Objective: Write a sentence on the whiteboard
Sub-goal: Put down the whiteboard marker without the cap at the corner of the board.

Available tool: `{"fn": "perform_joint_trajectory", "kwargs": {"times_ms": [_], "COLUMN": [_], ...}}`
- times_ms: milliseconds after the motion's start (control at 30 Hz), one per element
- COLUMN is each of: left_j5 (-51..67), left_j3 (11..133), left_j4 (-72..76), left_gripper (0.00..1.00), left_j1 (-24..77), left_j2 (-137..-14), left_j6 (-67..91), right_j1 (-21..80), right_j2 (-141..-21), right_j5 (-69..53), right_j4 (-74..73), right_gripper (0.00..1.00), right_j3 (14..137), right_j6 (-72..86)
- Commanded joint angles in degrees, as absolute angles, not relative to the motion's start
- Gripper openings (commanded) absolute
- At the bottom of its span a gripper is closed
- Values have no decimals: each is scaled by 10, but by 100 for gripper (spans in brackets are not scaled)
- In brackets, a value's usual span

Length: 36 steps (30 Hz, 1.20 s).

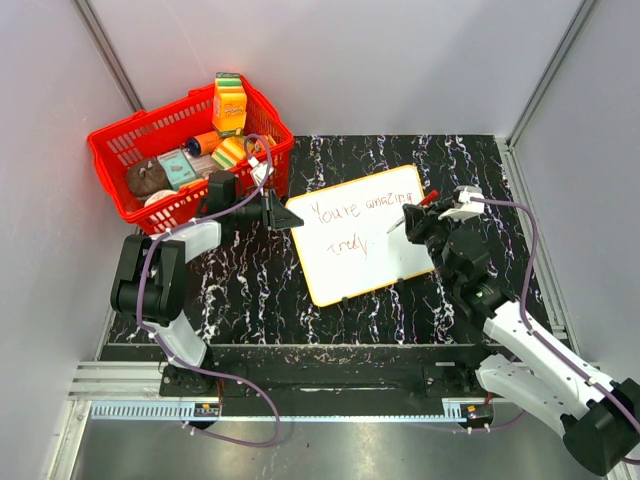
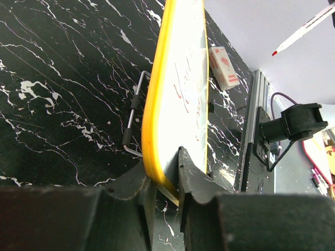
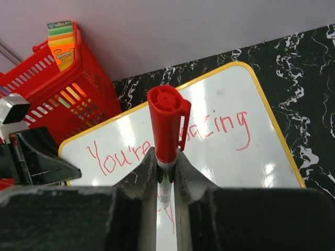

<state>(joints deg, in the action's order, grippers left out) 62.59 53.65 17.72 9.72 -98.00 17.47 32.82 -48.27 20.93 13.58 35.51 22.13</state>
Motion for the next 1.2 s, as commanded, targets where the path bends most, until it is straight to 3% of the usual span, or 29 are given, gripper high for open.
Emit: {"fn": "perform_joint_trajectory", "kwargs": {"times_ms": [0, 300, 467, 767, 1167], "left_j5": [570, 556, 535, 425, 138], "left_j3": [505, 493, 459, 375, 318], "left_j4": [142, 169, 206, 205, 8], "left_gripper": [23, 58, 99, 99, 99], "left_j1": [135, 135, 135, 135, 134], "left_j2": [-988, -962, -917, -763, -483], "left_j6": [44, 52, 71, 110, 256], "right_j1": [324, 323, 324, 324, 323], "right_j2": [-470, -451, -425, -380, -268], "right_j5": [229, 213, 203, 143, 40], "right_j4": [109, 74, 42, -30, -173], "right_gripper": [0, 0, 0, 0, 0], "right_j3": [343, 343, 352, 344, 285], "right_j6": [229, 233, 238, 282, 426]}}
